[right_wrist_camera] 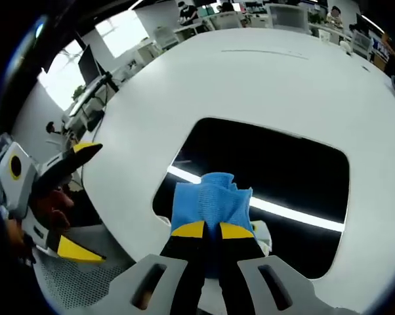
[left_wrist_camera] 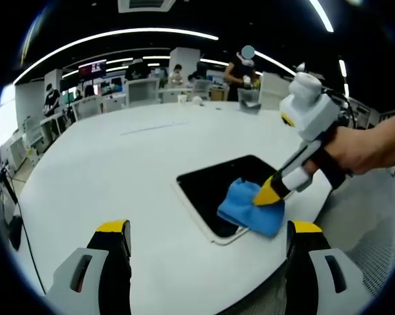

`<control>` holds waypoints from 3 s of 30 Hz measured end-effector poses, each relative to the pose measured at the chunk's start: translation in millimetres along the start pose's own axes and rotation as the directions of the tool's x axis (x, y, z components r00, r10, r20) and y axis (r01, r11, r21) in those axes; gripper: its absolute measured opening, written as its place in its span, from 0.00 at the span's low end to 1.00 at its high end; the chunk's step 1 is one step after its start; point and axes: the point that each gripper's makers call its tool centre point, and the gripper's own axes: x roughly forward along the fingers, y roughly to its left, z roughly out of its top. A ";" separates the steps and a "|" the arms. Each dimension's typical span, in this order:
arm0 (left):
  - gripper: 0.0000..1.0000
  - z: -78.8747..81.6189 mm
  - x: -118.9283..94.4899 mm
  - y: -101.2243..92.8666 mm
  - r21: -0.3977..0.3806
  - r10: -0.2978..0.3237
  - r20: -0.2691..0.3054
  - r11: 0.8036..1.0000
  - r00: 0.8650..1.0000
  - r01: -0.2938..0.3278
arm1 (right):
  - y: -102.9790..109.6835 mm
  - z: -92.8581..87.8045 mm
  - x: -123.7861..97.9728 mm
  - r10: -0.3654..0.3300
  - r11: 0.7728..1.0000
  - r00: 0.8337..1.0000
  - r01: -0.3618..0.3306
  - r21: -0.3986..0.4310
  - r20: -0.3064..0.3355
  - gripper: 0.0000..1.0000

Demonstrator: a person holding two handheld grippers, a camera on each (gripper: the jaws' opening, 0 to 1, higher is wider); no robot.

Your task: Wipe the mirror surface with the cleaning cloth until all visible marks leave the cleaned area.

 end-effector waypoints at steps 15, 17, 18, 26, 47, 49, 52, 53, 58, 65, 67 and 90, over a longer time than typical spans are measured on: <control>0.99 1.3 -1.2 0.5 -0.001 0.004 0.007 1.000 1.000 -0.004 | 23.5 8.8 11.0 0.032 0.999 0.999 -0.033 -0.039 -0.014 0.01; 0.99 1.2 -1.0 1.0 -0.001 0.006 0.007 1.000 1.000 -0.006 | 24.6 9.3 11.6 0.034 0.999 0.999 -0.035 -0.041 -0.014 0.01; 0.99 1.1 -0.7 1.3 -0.001 0.007 0.007 1.000 1.000 -0.007 | 25.3 9.6 12.0 0.036 0.998 0.999 -0.037 -0.043 -0.014 0.01; 0.99 0.2 0.0 2.2 -0.001 0.010 0.005 1.000 1.000 -0.010 | 27.8 11.1 13.9 0.045 0.998 0.999 -0.045 -0.049 -0.015 0.01; 0.99 -0.3 1.4 2.8 0.001 0.011 0.002 1.000 1.000 -0.011 | 31.1 14.0 16.5 0.056 0.997 0.998 -0.057 -0.060 -0.015 0.01; 0.99 -0.3 1.4 3.1 0.000 0.012 0.003 1.000 1.000 -0.012 | 31.0 14.5 16.7 0.056 0.996 0.998 -0.057 -0.063 -0.015 0.01; 0.99 0.1 1.1 3.1 0.000 0.012 0.004 1.000 1.000 -0.012 | 31.1 14.6 16.7 0.056 0.996 0.998 -0.057 -0.066 -0.017 0.01; 0.99 0.2 0.9 3.1 0.000 0.012 0.004 1.000 1.000 -0.012 | 31.1 14.6 16.7 0.056 0.996 0.998 -0.057 -0.066 -0.017 0.01; 0.99 0.3 0.7 3.4 -0.001 0.014 0.005 1.000 1.000 -0.014 | 30.9 14.5 16.7 0.056 0.996 0.998 -0.058 -0.070 -0.018 0.01; 0.99 0.2 0.7 3.3 -0.003 0.013 0.005 1.000 1.000 -0.013 | 30.9 14.3 16.7 0.058 0.996 0.998 -0.059 -0.071 -0.017 0.01; 0.99 0.3 0.7 3.4 -0.001 0.014 0.005 1.000 1.000 -0.014 | 30.9 14.2 16.7 0.058 0.996 0.998 -0.059 -0.071 -0.017 0.01; 0.99 0.1 0.9 4.0 -0.001 0.015 0.006 1.000 1.000 -0.015 | 27.6 23.2 21.2 0.050 0.995 0.999 -0.051 -0.083 -0.015 0.01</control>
